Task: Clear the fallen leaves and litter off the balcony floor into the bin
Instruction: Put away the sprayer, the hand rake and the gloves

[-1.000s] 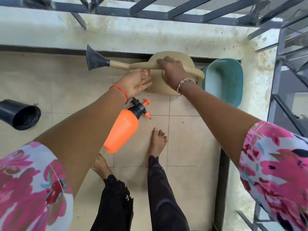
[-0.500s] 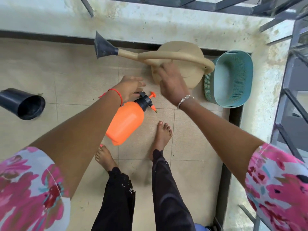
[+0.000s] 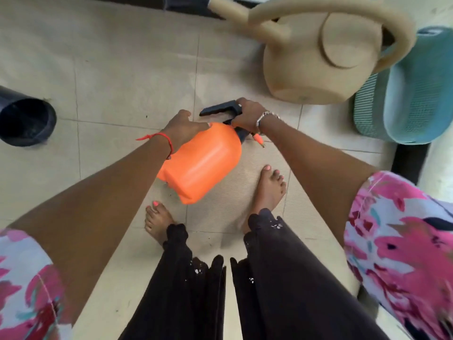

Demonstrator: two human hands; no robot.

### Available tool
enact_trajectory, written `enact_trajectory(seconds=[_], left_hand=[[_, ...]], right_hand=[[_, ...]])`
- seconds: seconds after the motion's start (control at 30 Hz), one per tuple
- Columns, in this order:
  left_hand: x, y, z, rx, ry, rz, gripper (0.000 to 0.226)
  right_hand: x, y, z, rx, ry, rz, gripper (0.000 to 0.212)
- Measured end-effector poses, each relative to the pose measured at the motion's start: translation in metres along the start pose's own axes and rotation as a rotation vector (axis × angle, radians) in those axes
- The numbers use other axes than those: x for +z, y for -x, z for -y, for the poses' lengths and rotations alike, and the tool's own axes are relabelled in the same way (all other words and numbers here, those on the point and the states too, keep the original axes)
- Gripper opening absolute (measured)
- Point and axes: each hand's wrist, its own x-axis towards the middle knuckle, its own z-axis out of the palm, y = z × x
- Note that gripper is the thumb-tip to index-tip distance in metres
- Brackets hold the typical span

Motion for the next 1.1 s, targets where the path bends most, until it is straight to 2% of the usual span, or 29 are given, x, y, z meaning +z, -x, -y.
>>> enact_trajectory(seconds=[0.07, 0.13, 0.17, 0.3, 0.4, 0.5, 0.6, 0.73, 0.83, 0.9, 1.0, 1.1], left_hand=[[0.000, -0.007, 0.012, -0.007, -0.010, 0.041, 0.066], [0.001, -0.014, 0.024, -0.001, 0.007, 0.071, 0.047], [0.002, -0.017, 0.030, 0.008, 0.034, 0.071, 0.045], [0.004, -0.016, 0.042, 0.024, 0.066, 0.068, 0.056], [0.005, -0.013, 0.045, 0.070, 0.046, 0.105, 0.058], [0.002, -0.010, 0.050, 0.119, -0.045, 0.157, 0.055], [-0.002, -0.002, 0.057, 0.136, -0.096, 0.197, 0.054], [0.002, 0.020, 0.053, 0.152, -0.125, 0.158, 0.061], [0.006, 0.041, 0.042, 0.151, -0.054, 0.118, 0.062], [0.007, 0.057, 0.034, 0.160, 0.022, 0.087, 0.060], [0.015, 0.084, 0.017, 0.211, -0.015, 0.040, 0.061], [0.029, 0.106, -0.002, 0.338, -0.109, 0.028, 0.067]], right_hand=[[0.013, -0.019, 0.001, -0.002, 0.033, 0.008, 0.053], [0.023, -0.031, 0.003, 0.019, 0.063, -0.044, 0.055], [0.025, -0.034, 0.005, 0.041, 0.064, -0.075, 0.057], [0.027, -0.038, 0.009, 0.186, 0.001, -0.074, 0.065], [0.027, -0.040, 0.006, 0.258, -0.063, -0.096, 0.044], [0.029, -0.035, 0.000, 0.286, -0.063, -0.132, 0.037], [0.027, -0.021, 0.001, 0.244, -0.079, -0.137, 0.018], [0.013, 0.018, 0.010, 0.120, 0.022, -0.184, 0.034], [-0.004, 0.062, 0.023, -0.071, 0.195, -0.280, 0.029], [-0.017, 0.088, 0.027, -0.108, 0.235, -0.313, 0.026], [-0.034, 0.126, 0.022, -0.004, 0.124, -0.302, 0.030], [-0.042, 0.148, 0.007, 0.279, -0.238, -0.280, 0.041]])
